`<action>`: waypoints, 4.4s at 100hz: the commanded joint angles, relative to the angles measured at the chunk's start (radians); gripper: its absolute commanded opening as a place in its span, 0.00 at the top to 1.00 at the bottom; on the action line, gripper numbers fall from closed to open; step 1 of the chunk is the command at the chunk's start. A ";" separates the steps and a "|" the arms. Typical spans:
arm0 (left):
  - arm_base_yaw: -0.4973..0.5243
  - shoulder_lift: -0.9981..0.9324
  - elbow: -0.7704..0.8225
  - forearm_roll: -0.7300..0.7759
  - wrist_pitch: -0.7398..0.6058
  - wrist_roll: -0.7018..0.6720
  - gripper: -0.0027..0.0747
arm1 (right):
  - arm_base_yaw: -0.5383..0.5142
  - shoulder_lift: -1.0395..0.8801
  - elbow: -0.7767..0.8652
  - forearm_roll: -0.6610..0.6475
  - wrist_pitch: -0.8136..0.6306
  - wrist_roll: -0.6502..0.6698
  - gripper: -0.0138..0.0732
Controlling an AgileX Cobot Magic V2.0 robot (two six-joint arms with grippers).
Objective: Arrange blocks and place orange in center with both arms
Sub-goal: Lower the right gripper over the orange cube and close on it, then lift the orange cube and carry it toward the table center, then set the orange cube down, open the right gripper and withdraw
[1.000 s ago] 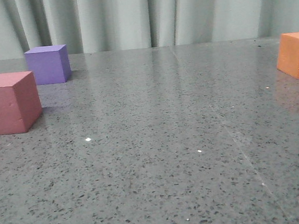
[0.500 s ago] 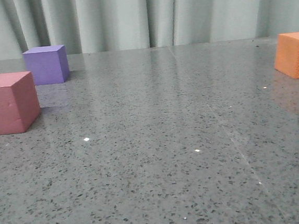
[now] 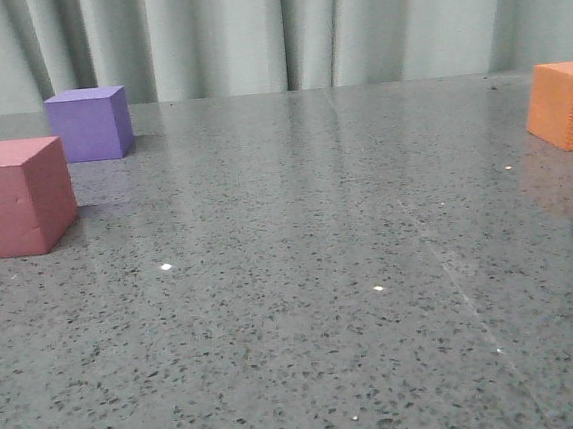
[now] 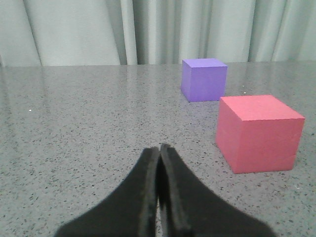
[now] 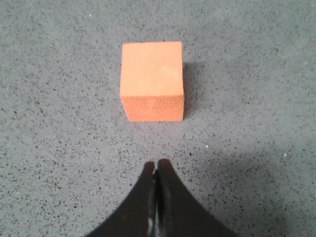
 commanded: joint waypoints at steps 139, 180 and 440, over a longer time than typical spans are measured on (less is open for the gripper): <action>0.002 -0.033 0.054 -0.004 -0.089 -0.001 0.99 | -0.006 0.544 -0.567 -0.005 0.175 -0.044 0.18; 0.002 -0.033 0.054 -0.004 -0.089 -0.001 0.99 | -0.006 0.635 -0.567 -0.006 0.148 -0.044 0.18; 0.002 -0.033 0.054 -0.004 -0.089 -0.001 0.99 | 0.616 1.031 -1.165 -0.229 0.415 0.596 0.29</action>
